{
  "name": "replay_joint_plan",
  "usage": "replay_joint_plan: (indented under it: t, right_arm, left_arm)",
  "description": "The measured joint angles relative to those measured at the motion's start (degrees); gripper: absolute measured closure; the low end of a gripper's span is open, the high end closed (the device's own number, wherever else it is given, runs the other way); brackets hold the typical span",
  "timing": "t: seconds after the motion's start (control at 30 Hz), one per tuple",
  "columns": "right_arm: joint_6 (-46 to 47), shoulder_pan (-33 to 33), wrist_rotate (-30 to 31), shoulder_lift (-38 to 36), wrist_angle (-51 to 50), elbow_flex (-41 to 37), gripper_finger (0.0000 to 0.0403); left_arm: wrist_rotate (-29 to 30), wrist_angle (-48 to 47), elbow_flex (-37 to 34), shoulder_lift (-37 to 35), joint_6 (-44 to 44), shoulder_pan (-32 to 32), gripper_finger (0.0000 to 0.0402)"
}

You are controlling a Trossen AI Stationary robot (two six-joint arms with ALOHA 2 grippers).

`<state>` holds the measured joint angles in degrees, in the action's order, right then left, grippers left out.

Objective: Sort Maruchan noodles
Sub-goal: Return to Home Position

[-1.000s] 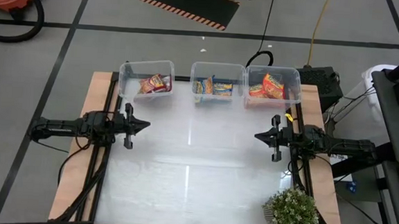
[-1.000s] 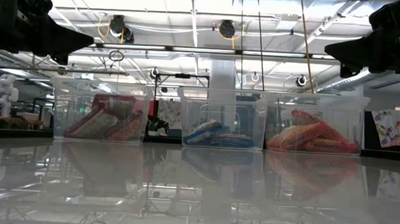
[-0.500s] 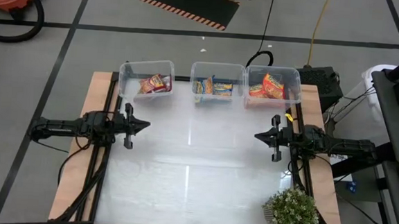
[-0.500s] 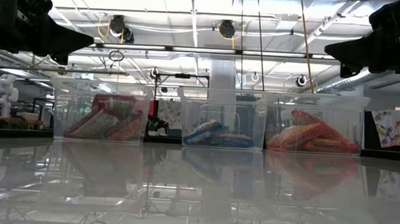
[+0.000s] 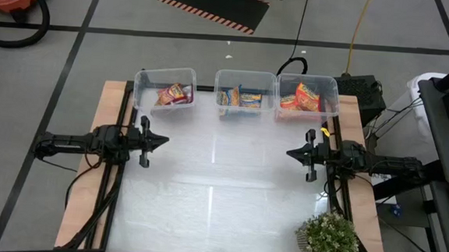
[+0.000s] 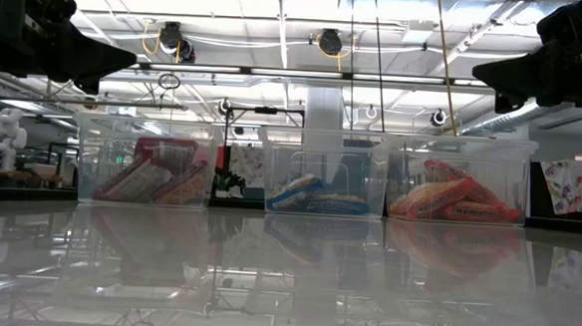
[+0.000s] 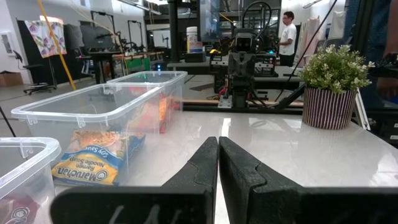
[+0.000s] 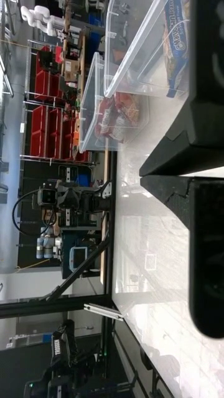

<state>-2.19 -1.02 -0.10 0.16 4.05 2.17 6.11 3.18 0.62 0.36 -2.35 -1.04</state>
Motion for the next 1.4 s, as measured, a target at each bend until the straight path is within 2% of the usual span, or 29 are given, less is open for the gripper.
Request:
replay_joint_plan:
  t: [1.4]
  right_arm:
    - [0.00,0.01,0.00,0.00,0.00,0.00,0.0403]
  left_arm:
    - [0.00,0.00,0.00,0.00,0.00,0.00,0.0380]
